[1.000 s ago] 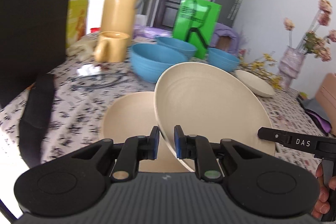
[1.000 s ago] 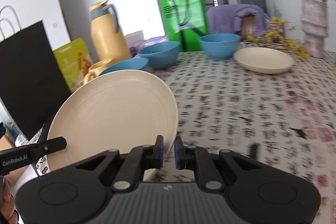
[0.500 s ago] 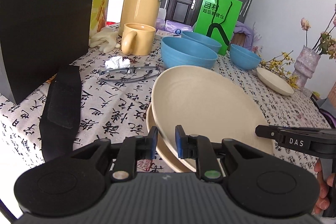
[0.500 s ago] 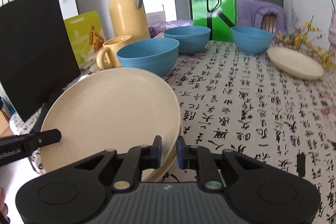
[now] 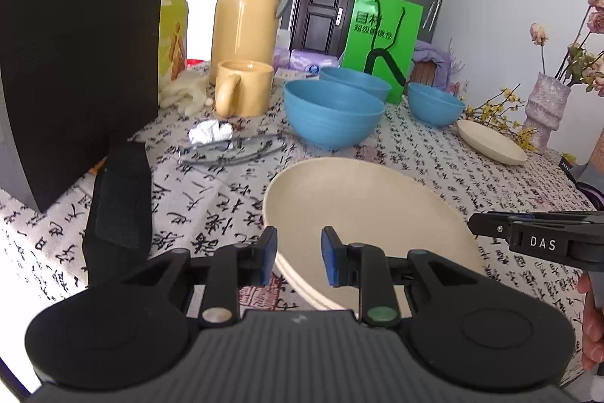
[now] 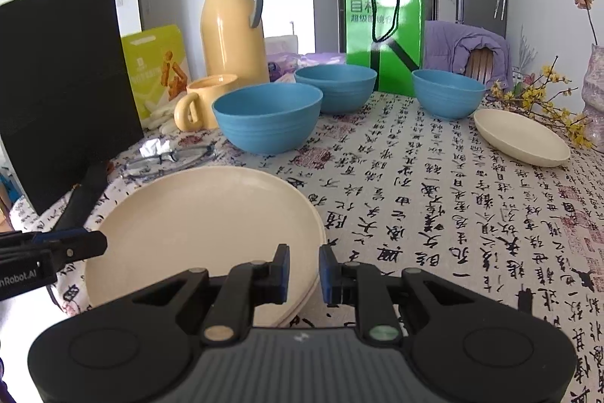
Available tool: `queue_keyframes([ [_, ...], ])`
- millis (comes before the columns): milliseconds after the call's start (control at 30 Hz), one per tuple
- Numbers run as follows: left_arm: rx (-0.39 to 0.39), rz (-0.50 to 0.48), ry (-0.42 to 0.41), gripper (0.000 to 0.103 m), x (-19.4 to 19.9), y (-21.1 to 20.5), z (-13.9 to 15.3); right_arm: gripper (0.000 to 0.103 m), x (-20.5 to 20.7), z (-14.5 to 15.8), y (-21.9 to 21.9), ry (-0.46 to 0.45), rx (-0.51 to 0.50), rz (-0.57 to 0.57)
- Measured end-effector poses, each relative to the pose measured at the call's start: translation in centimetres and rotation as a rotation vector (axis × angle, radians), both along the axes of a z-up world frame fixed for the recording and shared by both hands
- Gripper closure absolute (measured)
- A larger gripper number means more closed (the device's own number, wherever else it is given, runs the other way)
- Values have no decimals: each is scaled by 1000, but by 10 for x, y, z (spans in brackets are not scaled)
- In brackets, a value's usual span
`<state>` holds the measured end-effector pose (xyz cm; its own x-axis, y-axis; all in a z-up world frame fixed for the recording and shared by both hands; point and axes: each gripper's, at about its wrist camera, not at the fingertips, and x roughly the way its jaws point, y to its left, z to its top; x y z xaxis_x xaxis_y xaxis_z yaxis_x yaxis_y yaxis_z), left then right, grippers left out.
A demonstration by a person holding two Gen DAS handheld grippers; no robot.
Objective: Organize plates and bowls
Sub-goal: 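Open both tools and lift them away from the plate stack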
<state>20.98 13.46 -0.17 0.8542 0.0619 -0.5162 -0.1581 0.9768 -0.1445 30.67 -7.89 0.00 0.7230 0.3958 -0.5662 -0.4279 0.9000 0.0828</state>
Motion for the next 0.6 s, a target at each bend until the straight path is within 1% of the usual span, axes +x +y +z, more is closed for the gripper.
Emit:
queue_keyframes([
  [100,11,-17,-18,77,-3,-12,7,85,-10,8,-15,-30,23,-11],
  [233,21,-67,-40,67,-7,-39,14,84,-31,18,-49,-87,28,-58],
  [300,33,-99,-61,65,-9,-57,17,81,-43,21,-73,-115,24,-99],
  [367,49,-135,-75,62,-13,-76,19,70,-54,23,-100,-132,17,-149],
  [400,55,-153,-80,61,-15,-84,20,67,-59,23,-115,-138,14,-178],
  [433,60,-168,-86,60,-17,-93,21,66,-66,22,-129,-143,11,-207],
  [500,69,-185,-100,57,-24,-108,22,65,-77,20,-158,-147,5,-255],
  [533,71,-191,-108,50,-27,-116,22,64,-82,18,-171,-146,1,-276],
  [567,72,-193,-115,39,-30,-123,22,62,-87,17,-183,-148,-1,-293],
  [600,72,-191,-129,29,-34,-129,22,59,-93,17,-193,-154,-4,-306],
])
